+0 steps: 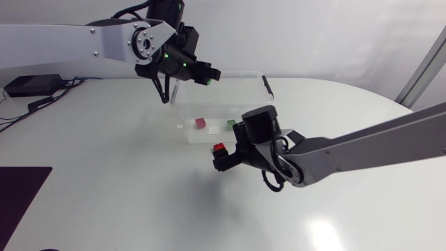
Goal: Place the duplo bricks in the container
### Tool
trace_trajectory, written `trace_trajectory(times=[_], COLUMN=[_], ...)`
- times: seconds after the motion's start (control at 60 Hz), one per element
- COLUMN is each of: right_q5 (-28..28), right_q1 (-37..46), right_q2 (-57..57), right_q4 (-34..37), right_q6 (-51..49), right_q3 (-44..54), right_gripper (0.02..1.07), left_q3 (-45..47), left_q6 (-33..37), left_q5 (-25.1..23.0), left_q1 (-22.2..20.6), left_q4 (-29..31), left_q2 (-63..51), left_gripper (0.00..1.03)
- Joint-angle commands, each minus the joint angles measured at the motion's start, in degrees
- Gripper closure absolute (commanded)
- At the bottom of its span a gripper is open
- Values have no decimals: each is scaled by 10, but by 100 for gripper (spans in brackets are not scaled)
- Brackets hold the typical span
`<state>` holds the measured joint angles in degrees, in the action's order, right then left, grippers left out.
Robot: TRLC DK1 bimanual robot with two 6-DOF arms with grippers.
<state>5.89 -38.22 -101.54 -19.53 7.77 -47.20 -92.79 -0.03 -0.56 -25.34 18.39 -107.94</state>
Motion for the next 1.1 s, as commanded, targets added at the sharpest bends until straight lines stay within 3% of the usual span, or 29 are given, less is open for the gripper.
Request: trace_trajectory(times=[0.0, 0.267, 0.367, 0.45, 0.567, 0.75, 1.083], right_q5=[12, 22, 23, 22, 22, 22, 22], right_q1=[-5, 2, 0, 6, 8, 4, -1], right_q2=[-49, -93, -108, -125, -130, -144, -175], right_q4=[4, 85, 124, 155, 168, 216, 309], right_q6=[22, 28, 33, 43, 45, 49, 64], right_q3=[-39, -111, -135, -155, -167, -204, -277], right_gripper=[6, 7, 7, 7, 7, 7, 7], left_q3=[-53, -122, -134, -143, -154, -162, -138], left_q6=[-12, -12, -11, -11, -11, -11, -11], left_q5=[6, 14, 15, 15, 15, 14, 14], left_q1=[9, 29, 32, 35, 38, 40, 42], left_q4=[-8, -4, 5, 17, 29, 48, 64], left_q2=[-40, -114, -126, -134, -139, -132, -90], left_gripper=[77, 71, 50, 24, 11, 5, 4])
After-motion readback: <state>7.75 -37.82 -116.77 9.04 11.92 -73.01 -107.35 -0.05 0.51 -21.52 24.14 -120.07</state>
